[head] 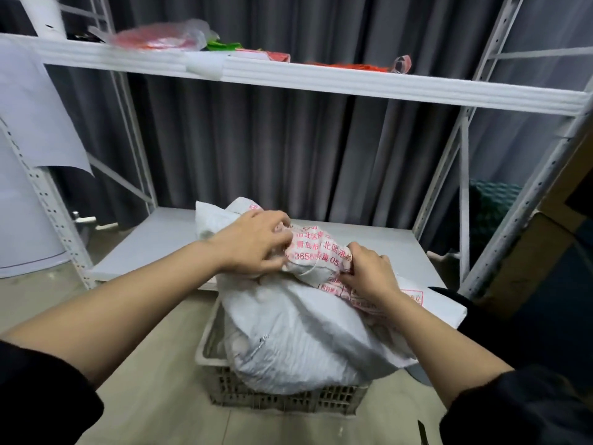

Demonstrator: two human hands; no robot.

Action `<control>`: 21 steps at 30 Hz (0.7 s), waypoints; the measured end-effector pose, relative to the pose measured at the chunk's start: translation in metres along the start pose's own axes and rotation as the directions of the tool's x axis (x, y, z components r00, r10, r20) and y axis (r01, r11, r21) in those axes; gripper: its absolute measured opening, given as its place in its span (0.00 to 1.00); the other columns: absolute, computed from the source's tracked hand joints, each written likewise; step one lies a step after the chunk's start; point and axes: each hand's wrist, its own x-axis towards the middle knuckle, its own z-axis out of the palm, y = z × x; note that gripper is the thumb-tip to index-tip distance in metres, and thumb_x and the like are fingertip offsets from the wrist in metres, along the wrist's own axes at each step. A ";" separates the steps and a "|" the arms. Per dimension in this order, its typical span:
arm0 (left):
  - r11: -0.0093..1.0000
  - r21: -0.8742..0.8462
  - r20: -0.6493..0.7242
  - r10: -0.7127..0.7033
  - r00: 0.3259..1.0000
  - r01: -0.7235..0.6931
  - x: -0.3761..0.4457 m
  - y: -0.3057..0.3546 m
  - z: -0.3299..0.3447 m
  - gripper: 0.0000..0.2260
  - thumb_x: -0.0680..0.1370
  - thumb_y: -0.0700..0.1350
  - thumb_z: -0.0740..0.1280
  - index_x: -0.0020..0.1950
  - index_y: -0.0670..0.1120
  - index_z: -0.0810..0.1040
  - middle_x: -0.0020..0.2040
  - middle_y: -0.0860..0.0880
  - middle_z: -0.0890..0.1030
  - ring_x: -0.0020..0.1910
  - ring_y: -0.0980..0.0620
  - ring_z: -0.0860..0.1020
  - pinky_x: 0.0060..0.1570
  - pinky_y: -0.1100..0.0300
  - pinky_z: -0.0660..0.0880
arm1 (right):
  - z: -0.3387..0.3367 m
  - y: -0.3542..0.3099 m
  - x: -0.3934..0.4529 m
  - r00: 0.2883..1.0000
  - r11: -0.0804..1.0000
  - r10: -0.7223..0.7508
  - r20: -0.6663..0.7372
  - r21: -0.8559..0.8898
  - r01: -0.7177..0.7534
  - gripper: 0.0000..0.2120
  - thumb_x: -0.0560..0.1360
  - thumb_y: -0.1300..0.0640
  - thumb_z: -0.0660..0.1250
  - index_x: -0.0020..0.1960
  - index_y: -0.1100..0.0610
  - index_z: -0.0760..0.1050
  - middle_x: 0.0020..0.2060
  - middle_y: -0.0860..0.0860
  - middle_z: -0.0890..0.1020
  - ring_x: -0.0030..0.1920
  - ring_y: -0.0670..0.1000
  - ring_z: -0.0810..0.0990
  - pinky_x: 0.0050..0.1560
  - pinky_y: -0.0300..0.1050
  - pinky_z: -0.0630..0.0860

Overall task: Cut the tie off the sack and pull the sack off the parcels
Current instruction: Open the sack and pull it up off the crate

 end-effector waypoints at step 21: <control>0.807 0.214 0.108 -0.579 0.808 0.550 -0.025 0.008 0.075 0.17 0.61 0.41 0.76 0.47 0.44 0.77 0.39 0.45 0.80 0.36 0.43 0.79 0.34 0.55 0.71 | -0.042 0.042 -0.012 0.795 0.997 0.063 0.603 -0.006 -0.074 0.58 0.59 0.38 0.77 0.77 0.47 0.45 0.71 0.55 0.66 0.69 0.58 0.68 0.68 0.53 0.67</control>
